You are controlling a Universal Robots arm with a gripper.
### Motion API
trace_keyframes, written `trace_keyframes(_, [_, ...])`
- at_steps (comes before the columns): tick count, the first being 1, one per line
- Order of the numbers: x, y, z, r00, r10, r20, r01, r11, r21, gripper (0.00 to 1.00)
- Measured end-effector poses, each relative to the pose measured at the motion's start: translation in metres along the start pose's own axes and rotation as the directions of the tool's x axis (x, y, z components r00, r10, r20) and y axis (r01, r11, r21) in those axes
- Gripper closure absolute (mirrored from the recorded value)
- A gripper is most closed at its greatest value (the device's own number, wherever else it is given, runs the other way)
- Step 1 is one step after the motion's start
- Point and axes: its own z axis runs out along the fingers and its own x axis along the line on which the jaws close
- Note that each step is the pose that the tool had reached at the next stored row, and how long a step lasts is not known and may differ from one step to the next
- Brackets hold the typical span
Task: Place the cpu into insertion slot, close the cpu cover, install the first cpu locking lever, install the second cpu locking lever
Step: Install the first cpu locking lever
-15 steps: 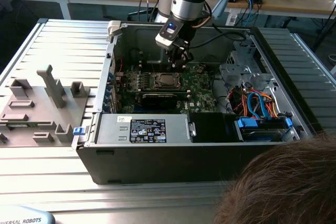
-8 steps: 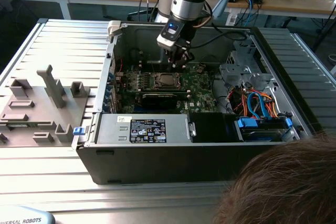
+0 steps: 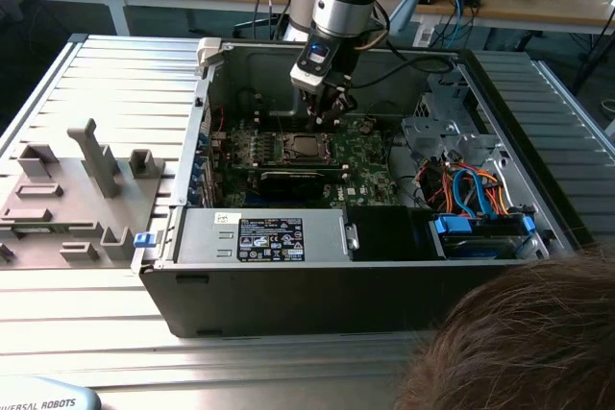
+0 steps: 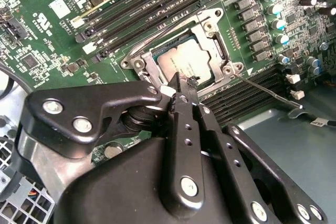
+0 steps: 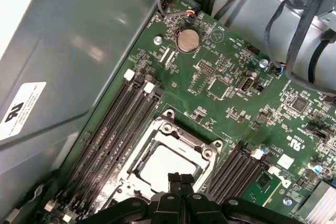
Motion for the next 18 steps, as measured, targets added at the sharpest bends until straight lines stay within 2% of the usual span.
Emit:
trace_keyframes(10, [0.0000,0.0000,0.0000,0.9984,-0.056,0.0060,0.056,0.9984,0.0006,0.89])
trace_keyframes(18, [0.0000,0.0000,0.0000,0.9947,-0.102,0.0110,0.102,0.9948,0.0013,0.89])
